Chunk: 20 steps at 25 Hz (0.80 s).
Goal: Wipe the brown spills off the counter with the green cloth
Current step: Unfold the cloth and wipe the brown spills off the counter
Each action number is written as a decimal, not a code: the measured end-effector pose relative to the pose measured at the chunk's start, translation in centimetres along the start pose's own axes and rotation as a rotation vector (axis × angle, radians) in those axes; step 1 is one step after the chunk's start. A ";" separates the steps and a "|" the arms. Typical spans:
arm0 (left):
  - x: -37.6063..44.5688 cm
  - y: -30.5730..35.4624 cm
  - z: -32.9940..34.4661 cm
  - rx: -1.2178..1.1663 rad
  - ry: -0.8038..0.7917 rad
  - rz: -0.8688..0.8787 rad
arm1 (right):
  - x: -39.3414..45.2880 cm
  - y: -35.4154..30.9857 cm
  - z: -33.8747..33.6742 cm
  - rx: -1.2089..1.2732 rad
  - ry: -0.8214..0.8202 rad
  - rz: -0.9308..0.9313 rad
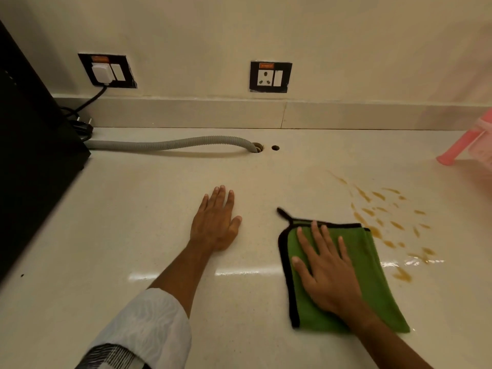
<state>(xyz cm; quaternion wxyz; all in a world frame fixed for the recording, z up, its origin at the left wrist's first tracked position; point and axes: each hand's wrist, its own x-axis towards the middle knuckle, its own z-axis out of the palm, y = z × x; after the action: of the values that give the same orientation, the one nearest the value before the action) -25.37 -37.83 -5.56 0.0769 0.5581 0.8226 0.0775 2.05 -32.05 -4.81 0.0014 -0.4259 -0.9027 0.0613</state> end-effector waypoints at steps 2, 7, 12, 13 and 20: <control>0.1 0.1 0.1 0.006 0.013 -0.002 | 3.9 -1.4 0.0 0.039 0.038 0.135; 0.1 0.0 0.1 0.021 0.004 -0.002 | 3.7 -5.1 0.3 0.017 -0.005 -0.193; 0.0 0.0 0.1 0.016 0.001 0.007 | 0.1 0.0 0.1 0.012 0.015 -0.106; 0.1 -0.1 0.2 0.021 0.003 0.008 | 1.3 0.6 0.0 0.005 0.019 -0.010; 0.2 -0.1 0.1 0.031 -0.009 0.001 | 7.9 -0.5 -0.7 0.016 -0.032 -0.183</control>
<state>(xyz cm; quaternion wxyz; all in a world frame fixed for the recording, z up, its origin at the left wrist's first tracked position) -25.51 -37.67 -5.72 0.0721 0.5601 0.8229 0.0623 -3.34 -26.17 -4.42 -0.0039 -0.3404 -0.9373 0.0748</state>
